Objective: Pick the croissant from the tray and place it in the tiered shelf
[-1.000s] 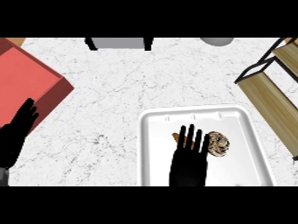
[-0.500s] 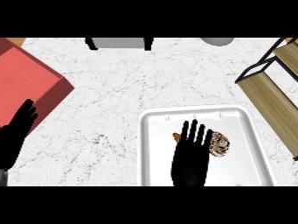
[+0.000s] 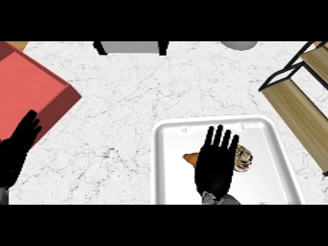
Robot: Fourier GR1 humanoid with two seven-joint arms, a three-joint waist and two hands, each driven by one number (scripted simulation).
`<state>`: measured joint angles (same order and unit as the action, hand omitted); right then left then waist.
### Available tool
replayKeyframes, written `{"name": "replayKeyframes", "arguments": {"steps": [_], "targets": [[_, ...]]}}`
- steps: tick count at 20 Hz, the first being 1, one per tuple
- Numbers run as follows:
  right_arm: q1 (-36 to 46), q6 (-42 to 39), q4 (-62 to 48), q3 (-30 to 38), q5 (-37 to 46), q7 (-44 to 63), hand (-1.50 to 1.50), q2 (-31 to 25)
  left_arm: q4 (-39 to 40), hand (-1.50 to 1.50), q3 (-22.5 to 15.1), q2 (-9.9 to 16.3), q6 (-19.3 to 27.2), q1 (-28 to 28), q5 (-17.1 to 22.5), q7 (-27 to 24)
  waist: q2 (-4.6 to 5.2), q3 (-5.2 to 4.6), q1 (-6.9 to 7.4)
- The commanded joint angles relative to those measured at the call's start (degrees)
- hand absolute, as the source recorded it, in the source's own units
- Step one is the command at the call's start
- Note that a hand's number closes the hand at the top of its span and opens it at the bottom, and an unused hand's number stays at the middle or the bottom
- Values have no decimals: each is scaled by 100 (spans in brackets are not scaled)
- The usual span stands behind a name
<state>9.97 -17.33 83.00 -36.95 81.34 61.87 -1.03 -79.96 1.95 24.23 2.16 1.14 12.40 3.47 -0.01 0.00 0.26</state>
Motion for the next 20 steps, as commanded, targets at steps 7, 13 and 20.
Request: {"name": "replayKeyframes", "arguments": {"steps": [7,13,20], "targets": [[92,432,-794,505,-104,264,150,101,-102,0,216,-28,-290,423,-68,-194,-1,2,29],[176,565,-1094,433,-4,-12,150,103,-226,0,178,-276,-17,-105,-296,307,3,3,10],[-37,49,-248,185,663,-22,150,26,-365,0,293,-336,-205,216,-319,152,-10,1,-5]]}}
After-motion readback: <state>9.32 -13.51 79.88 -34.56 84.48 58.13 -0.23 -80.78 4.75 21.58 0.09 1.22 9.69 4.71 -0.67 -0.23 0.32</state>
